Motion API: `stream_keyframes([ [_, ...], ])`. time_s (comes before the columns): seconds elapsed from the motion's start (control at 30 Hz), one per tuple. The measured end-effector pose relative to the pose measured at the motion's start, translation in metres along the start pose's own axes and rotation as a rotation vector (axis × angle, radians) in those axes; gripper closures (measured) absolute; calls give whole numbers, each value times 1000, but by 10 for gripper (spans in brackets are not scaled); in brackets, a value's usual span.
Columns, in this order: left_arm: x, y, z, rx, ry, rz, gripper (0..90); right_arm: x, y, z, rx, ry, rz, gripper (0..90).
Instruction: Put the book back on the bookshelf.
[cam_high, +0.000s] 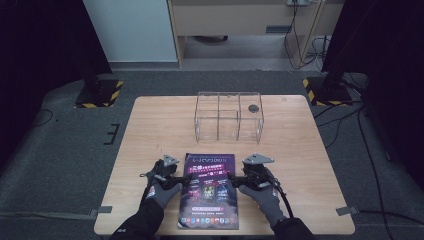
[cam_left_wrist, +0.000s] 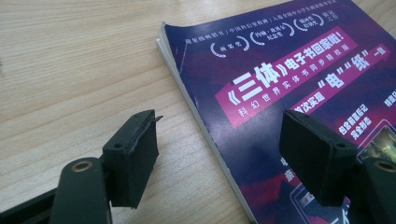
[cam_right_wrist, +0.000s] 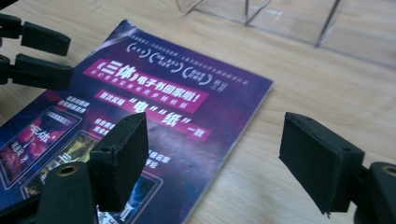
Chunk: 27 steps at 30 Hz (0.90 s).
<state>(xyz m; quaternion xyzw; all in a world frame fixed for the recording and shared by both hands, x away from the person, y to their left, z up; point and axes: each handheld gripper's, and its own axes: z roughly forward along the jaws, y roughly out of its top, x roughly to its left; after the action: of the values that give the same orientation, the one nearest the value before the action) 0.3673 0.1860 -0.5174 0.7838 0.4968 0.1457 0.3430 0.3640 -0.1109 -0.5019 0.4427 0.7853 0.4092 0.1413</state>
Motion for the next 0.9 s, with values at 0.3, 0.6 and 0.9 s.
stream_keyframes([
  [0.3,-2,-1,3,6,-18,-4,274,9,-12,18,48,17,-2,255],
  [0.6,-3,-1,7,10,-48,-30,281,13,-15,24,67,31,3,263],
  [0.9,-6,0,10,8,-52,-26,278,14,-18,28,73,24,9,257],
])
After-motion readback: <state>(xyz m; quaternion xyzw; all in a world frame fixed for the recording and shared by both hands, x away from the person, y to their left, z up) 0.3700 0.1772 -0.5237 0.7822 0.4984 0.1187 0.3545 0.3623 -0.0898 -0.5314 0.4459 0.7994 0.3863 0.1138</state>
